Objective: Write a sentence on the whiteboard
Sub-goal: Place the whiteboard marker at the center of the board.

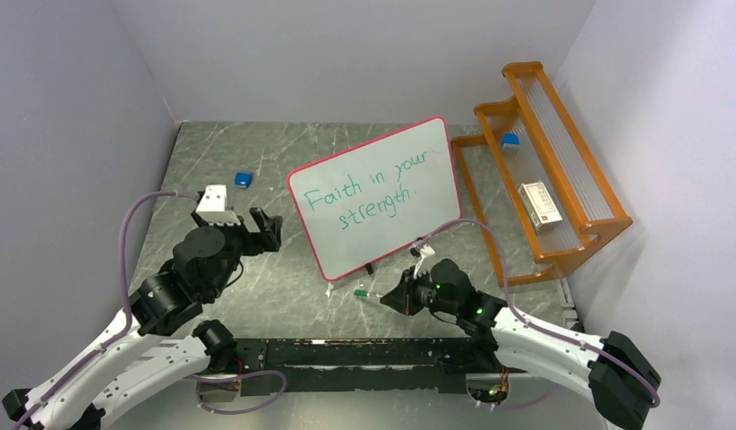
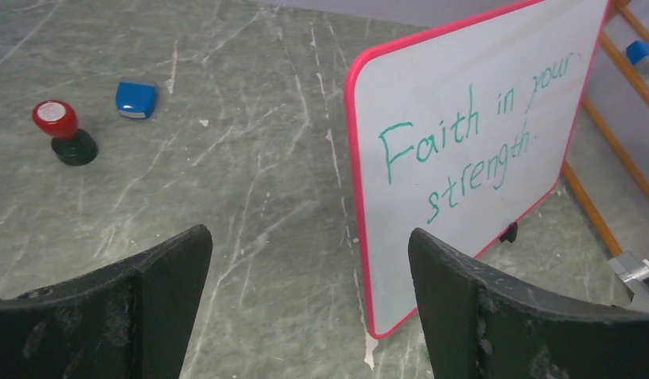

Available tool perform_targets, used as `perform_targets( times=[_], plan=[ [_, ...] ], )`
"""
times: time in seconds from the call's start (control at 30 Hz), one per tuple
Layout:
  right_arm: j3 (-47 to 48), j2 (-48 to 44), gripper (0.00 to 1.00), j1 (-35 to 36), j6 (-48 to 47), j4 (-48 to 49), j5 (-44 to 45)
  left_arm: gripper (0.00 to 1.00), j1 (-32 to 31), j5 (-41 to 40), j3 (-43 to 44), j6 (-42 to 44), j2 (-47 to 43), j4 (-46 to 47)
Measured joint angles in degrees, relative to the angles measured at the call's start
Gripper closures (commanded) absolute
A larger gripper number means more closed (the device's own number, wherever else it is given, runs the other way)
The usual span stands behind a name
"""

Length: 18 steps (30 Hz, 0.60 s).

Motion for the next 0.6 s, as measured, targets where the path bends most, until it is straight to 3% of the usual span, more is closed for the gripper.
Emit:
perform_targets(
  times=[0.2, 0.3, 0.47, 0.6],
  plan=[
    [-0.66, 4.04, 0.77, 0.00, 2.01, 1.44, -0.07, 0.03, 0.02, -1.42, -0.15, 0.79, -1.11, -2.21],
    [-0.66, 4.39, 0.59, 0.00, 3.26, 0.24, 1.18, 0.03, 0.02, -1.77, -0.22, 1.22, -1.05, -2.78],
    [0.02, 1.20, 0.35, 0.00, 5.16, -6.62, 6.47, 0.02, 0.11, -2.75, -0.20, 1.68, 0.15, -2.99],
    [4.02, -3.48, 0.27, 0.00, 5.44, -14.56, 13.20, 0.02, 2.82, -2.36, -0.17, 2.08, 2.69, -2.93]
  ],
)
